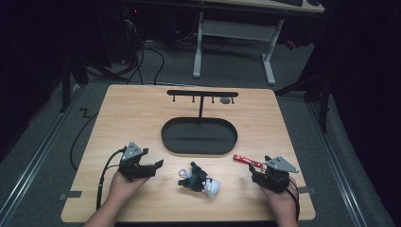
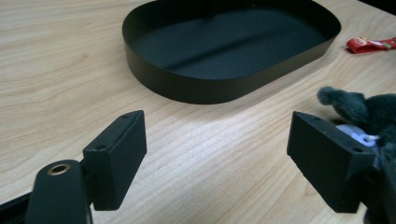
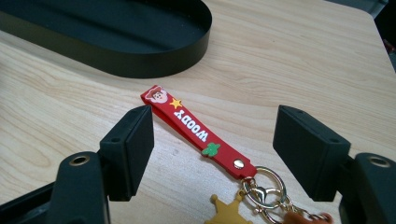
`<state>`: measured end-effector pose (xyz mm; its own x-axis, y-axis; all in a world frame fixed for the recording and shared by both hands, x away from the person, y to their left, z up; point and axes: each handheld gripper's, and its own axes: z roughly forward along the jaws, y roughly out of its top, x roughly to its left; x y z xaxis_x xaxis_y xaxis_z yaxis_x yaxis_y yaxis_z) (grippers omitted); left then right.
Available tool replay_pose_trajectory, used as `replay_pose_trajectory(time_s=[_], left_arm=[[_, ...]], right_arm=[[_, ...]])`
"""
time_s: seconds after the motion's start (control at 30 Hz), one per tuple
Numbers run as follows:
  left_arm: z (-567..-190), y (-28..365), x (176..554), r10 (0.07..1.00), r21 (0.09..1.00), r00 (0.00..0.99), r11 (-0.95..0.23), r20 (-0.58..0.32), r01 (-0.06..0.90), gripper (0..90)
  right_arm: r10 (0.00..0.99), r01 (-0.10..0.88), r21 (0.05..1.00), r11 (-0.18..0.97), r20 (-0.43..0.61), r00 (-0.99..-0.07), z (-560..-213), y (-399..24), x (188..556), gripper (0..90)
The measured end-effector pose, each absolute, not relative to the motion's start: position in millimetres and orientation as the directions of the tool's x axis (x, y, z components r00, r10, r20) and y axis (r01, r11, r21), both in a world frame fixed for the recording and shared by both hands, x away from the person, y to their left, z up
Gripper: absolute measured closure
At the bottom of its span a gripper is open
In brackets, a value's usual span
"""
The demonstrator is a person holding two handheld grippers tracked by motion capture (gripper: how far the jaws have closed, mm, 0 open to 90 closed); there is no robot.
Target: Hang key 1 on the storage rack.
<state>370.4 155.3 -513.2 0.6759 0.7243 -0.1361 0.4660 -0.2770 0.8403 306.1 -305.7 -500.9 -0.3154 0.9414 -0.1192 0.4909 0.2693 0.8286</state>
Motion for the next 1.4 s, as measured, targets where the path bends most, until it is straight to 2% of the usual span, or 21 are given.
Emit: replay_pose_trajectory(time_s=[0.2,0.47,0.9,1.0,1.1,1.2,1.27,1.4], left_arm=[[-514.5,151.4,368.6,0.719,0.829,0.683,-0.299,-0.131,0.474,19.4],[-516.3,152.0,372.1,0.722,0.827,0.677,-0.288,-0.144,0.483,20.2],[-510.6,148.4,367.0,0.720,0.839,0.688,-0.319,-0.088,0.441,21.5],[-508.7,144.8,369.6,0.712,0.821,0.695,-0.335,-0.100,0.462,23.2],[-511.7,141.6,364.0,0.712,0.820,0.702,-0.378,-0.039,0.429,24.8],[-519.0,139.8,360.8,0.706,0.825,0.705,-0.358,-0.067,0.436,22.5],[-517.3,135.1,357.2,0.692,0.822,0.722,-0.418,0.012,0.387,21.9],[-519.3,137.7,356.3,0.687,0.815,0.726,-0.425,0.007,0.395,22.1]], right_arm=[[0.948,0.497,0.839,0.223,-0.068,-0.311,-501.6,-310.3,306.5,29.0],[0.946,0.499,0.833,0.238,-0.083,-0.314,-505.0,-313.5,307.2,29.2],[0.939,0.507,0.827,0.245,-0.073,-0.336,-506.1,-315.7,307.5,28.1],[0.941,0.510,0.829,0.230,-0.056,-0.334,-504.1,-315.6,306.0,27.9],[0.937,0.513,0.824,0.241,-0.061,-0.343,-503.1,-313.7,307.2,25.6],[0.936,0.518,0.821,0.242,-0.057,-0.347,-503.5,-311.9,307.0,25.0],[0.935,0.516,0.822,0.240,-0.052,-0.351,-502.6,-310.5,307.0,24.7],[0.933,0.507,0.822,0.258,-0.076,-0.351,-500.8,-307.6,307.4,23.8]])
